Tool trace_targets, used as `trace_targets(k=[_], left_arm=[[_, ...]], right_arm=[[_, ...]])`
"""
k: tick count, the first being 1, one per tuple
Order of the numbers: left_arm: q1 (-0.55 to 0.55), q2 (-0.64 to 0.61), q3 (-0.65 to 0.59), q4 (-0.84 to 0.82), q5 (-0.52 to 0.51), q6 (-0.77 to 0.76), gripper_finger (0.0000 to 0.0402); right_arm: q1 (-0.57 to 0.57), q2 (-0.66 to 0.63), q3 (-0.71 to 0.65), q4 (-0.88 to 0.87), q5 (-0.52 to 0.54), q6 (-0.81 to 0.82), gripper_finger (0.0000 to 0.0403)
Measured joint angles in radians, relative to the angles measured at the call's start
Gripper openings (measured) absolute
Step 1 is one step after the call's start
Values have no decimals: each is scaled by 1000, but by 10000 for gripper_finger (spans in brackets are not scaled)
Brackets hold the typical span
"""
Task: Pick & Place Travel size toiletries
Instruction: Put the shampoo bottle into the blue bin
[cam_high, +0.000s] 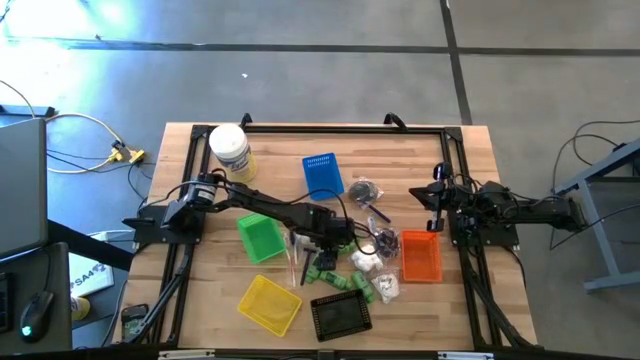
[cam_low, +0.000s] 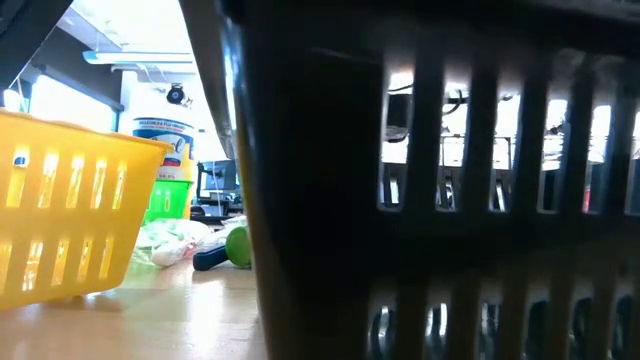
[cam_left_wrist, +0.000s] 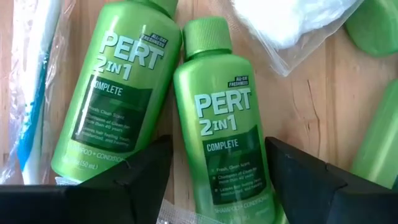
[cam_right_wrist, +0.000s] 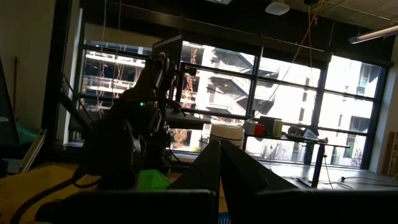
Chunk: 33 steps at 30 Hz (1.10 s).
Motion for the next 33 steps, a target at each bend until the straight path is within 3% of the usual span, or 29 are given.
trace_targets(k=[8,18,24,33], left_arm=[[0,0,2,7,6,19,130],[-2,-20,0,-22,64,53,117],[-15,-109,0,-36,62,97,115],[0,-267,-4,-19,-49,166,117]], right_arm=[[0,0,0,1,-2,0,3],[0,0,0,1,-1,0,3],[0,0,0,0,-1,0,3],[0,0,0,-1,-3,9,3]])
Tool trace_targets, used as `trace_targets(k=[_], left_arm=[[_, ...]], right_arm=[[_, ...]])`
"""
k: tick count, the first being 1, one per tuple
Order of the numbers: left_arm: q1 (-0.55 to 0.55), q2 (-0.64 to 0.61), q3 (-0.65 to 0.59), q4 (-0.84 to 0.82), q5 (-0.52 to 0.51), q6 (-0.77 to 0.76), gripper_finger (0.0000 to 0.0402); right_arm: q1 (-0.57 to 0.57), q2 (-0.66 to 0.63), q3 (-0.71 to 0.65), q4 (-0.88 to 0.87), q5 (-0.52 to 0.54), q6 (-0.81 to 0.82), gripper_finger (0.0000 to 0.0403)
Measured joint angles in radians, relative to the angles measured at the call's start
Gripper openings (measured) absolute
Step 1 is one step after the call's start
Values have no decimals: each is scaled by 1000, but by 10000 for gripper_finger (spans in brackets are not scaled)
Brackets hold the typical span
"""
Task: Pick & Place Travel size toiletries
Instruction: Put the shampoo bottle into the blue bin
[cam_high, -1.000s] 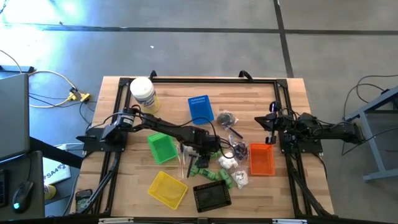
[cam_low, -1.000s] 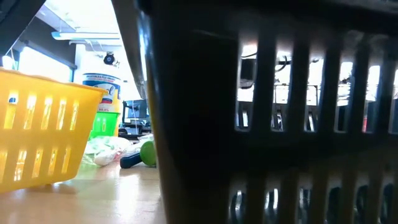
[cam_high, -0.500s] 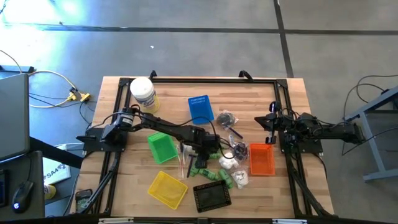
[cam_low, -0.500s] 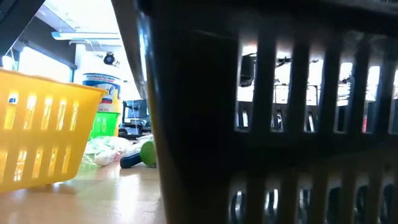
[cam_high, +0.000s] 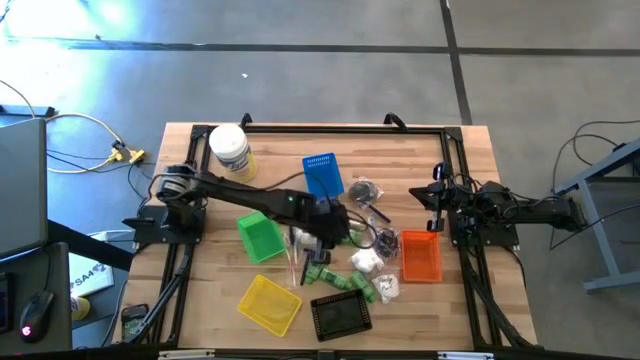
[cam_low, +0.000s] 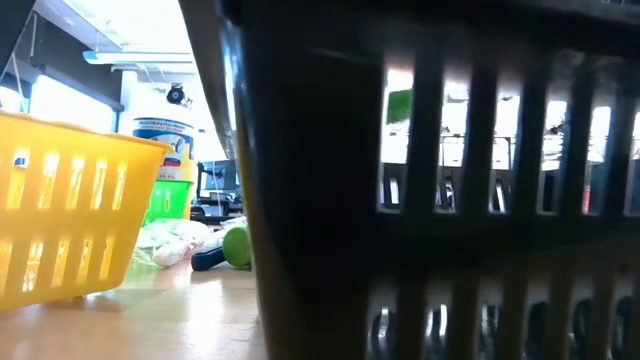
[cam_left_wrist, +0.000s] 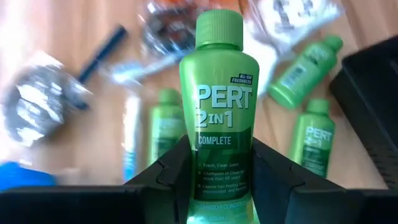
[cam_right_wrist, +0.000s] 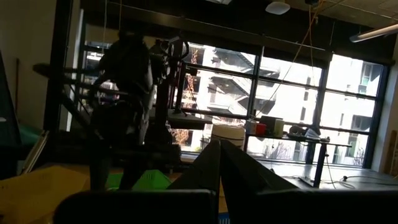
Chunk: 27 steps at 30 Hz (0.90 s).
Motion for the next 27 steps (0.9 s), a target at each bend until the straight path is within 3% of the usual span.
trace_targets(k=[6,11,27], left_arm=[[41,-163,-86,79,-7,30,118],[75,-337,-243,194,2,29,119],[92,-981,-1033,756,-120,-99,120]], right_arm=[[0,0,0,-1,-3,32,3],[0,0,0,-4,-4,44,3],[0,0,0,-14,8,51,3]])
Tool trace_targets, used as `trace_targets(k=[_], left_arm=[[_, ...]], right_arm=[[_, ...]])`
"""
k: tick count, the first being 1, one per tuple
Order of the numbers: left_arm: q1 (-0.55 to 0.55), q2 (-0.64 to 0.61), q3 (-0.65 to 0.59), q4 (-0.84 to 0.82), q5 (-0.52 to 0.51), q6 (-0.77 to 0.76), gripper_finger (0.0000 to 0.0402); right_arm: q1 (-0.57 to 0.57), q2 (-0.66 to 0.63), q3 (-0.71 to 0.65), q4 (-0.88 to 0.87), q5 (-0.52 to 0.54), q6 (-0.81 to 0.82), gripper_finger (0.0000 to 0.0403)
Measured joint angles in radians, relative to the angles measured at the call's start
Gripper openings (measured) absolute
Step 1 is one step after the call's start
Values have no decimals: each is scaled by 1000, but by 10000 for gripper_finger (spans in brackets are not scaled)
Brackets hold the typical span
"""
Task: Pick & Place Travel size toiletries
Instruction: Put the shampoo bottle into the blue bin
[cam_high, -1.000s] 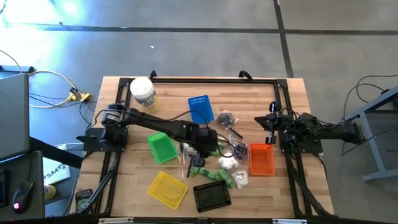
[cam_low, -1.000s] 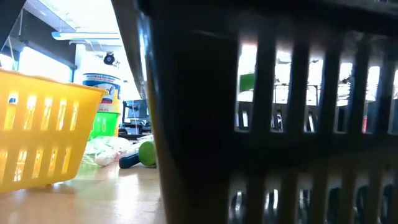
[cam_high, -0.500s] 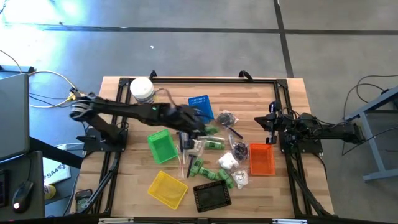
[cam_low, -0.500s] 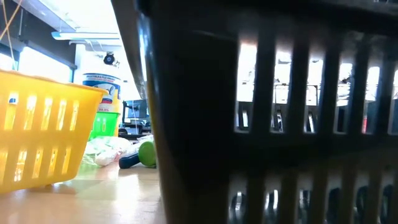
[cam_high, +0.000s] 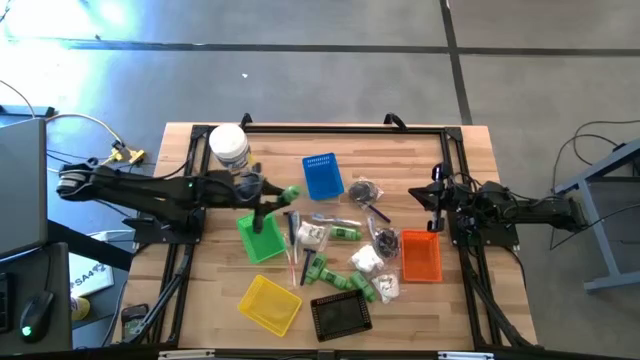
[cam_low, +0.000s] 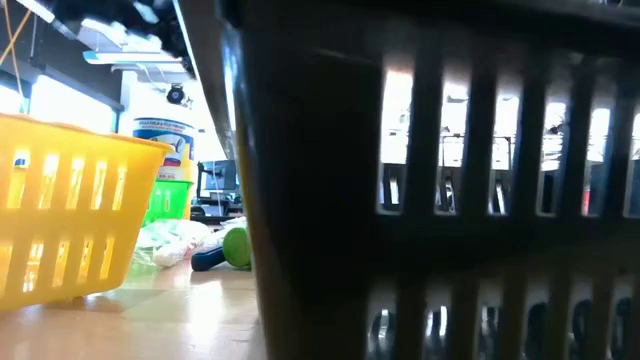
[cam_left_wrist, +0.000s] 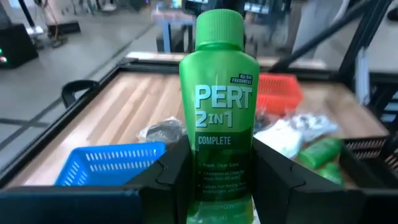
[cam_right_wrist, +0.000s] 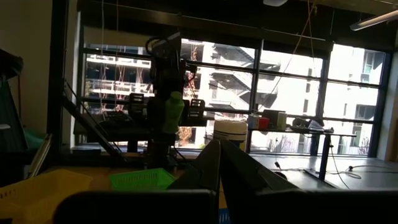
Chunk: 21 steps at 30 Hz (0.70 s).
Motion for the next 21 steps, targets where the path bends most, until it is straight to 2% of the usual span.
trace_targets(k=[5,9,21], left_arm=[[0,-103,-213,193,-29,-30,120],[0,-137,-319,291,-89,-71,120],[0,-152,-343,293,-94,-48,120]], right_arm=[[0,0,0,0,4,-8,3],[0,0,0,-2,3,-8,3],[0,0,0,-35,3,-8,3]])
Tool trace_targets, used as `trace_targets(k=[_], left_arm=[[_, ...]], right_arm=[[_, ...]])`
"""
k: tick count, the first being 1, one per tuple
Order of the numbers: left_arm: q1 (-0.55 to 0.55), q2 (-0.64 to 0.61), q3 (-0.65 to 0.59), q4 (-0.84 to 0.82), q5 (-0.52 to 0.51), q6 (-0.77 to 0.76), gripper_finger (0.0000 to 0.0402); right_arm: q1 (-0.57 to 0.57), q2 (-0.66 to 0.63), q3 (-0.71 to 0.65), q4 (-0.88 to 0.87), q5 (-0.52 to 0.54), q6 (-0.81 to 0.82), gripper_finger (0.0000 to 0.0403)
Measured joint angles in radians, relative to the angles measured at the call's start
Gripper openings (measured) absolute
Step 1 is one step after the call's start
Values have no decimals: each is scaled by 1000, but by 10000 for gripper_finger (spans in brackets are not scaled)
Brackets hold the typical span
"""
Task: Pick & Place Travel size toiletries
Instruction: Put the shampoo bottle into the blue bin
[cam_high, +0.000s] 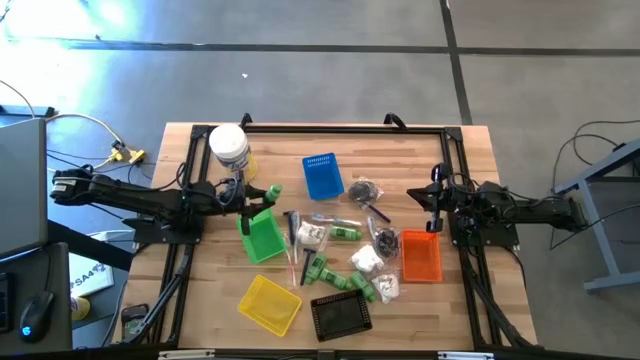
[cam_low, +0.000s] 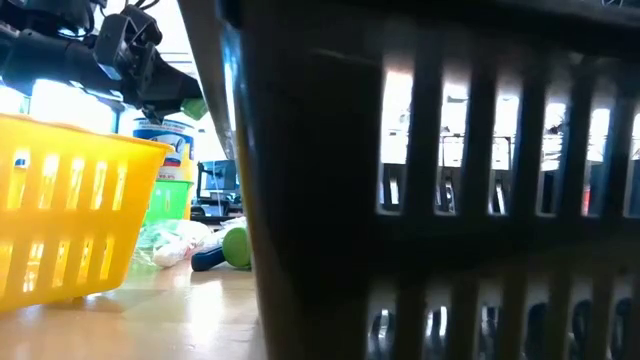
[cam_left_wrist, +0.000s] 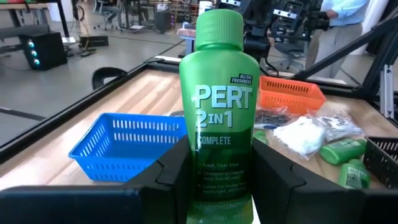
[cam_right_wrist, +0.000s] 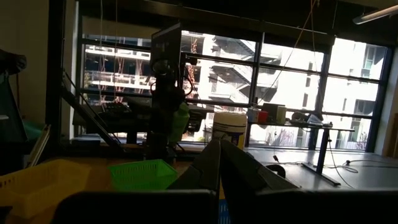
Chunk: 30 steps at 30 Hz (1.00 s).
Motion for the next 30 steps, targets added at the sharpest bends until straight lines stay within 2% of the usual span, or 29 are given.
trace_targets(k=[5,8,10,14,17,22,26,30], left_arm=[[0,0,27,-2,-1,0,120],[0,3,84,-32,-55,-21,120],[9,7,169,-129,-85,-17,120],[75,51,421,-452,-95,23,120],[139,135,621,-661,-104,94,120],[215,346,908,-903,-104,280,120],[247,543,1117,-1057,-97,469,120],[271,723,1277,-1108,-97,643,120]], right_arm=[[0,0,0,-1,0,0,3],[0,0,0,-1,0,0,3],[0,0,0,0,0,0,3],[0,0,0,0,-1,0,3],[0,0,0,0,-1,0,3],[0,0,0,-7,-14,0,3],[0,0,0,-21,-14,0,3],[0,0,0,-29,-13,0,3]])
